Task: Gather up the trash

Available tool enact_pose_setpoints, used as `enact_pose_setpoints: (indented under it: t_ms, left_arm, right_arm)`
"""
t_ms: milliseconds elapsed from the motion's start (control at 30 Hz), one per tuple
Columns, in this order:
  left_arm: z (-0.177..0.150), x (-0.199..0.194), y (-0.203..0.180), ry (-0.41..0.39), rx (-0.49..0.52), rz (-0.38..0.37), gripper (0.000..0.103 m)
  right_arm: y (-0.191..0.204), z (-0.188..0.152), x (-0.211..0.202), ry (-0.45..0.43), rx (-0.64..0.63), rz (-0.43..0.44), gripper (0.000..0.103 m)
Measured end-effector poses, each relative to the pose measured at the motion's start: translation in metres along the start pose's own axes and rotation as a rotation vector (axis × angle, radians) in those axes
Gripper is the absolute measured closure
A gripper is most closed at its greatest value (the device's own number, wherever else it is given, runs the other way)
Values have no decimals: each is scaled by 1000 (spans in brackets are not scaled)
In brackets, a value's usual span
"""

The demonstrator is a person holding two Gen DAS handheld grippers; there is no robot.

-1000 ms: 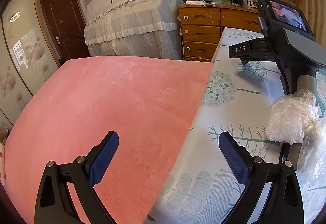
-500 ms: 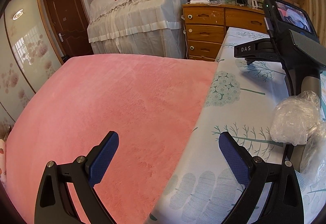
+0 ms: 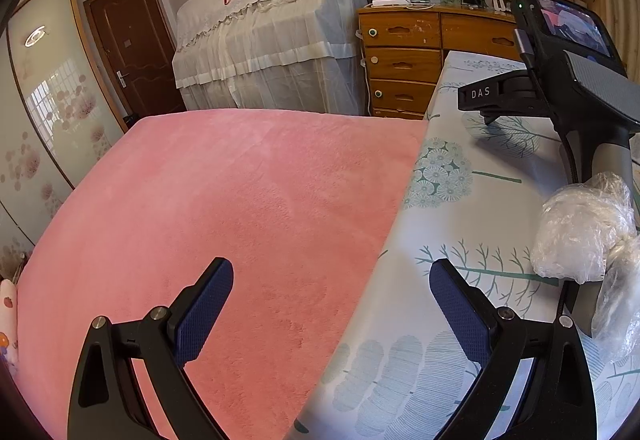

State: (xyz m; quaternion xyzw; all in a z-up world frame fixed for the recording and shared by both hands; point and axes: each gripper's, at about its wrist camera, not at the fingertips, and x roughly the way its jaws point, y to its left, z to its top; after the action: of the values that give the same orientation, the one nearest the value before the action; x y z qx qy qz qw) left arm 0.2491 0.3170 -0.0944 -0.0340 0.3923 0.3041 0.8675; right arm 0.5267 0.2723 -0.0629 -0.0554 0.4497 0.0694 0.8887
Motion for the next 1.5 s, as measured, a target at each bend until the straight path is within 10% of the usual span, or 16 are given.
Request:
enact_pose_setpoints:
  t_ms: [1500]
  left_arm:
    - [-1, -1, -8, -16, 59, -5, 3]
  right_arm:
    - [0, 0, 0, -1, 0, 0, 0]
